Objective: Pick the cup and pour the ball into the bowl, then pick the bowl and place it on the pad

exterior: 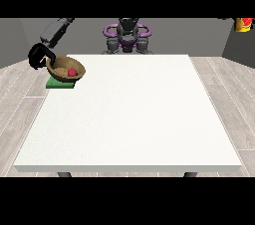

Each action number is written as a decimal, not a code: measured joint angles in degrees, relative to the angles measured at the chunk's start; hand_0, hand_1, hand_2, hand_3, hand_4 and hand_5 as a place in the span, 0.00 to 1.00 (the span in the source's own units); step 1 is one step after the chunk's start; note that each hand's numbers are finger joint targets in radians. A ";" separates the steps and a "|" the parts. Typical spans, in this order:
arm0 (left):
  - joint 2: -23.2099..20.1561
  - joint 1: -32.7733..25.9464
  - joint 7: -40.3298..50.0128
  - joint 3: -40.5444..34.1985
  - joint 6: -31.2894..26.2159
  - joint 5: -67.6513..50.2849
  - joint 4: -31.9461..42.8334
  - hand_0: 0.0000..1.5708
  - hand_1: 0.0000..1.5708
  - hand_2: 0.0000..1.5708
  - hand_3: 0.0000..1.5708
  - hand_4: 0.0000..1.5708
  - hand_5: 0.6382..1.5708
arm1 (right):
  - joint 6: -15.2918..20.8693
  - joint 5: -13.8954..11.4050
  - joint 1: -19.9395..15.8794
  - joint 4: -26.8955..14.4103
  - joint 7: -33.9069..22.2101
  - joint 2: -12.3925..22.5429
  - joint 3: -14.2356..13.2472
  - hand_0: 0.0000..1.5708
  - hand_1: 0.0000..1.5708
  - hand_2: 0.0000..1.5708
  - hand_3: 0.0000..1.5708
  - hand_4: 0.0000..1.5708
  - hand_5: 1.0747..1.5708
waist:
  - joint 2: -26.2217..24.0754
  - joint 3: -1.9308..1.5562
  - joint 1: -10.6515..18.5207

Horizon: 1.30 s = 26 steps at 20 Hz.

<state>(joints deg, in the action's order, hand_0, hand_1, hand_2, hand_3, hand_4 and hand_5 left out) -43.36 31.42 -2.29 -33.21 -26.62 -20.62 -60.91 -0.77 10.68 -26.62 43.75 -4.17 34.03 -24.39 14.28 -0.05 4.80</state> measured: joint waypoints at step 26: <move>-6.01 0.08 -4.07 -1.21 -1.99 -1.82 4.69 0.00 0.00 0.00 0.00 0.77 1.00 | 7.02 -2.13 -9.20 -9.85 4.58 1.45 0.24 0.00 0.00 0.00 0.00 0.00 0.68 | 3.66 0.10 0.84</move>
<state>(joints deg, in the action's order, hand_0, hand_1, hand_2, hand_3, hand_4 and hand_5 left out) -49.37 31.50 -6.35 -34.42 -28.62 -22.44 -56.22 6.25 8.55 -35.82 33.90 0.41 35.49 -24.16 17.94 0.06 5.64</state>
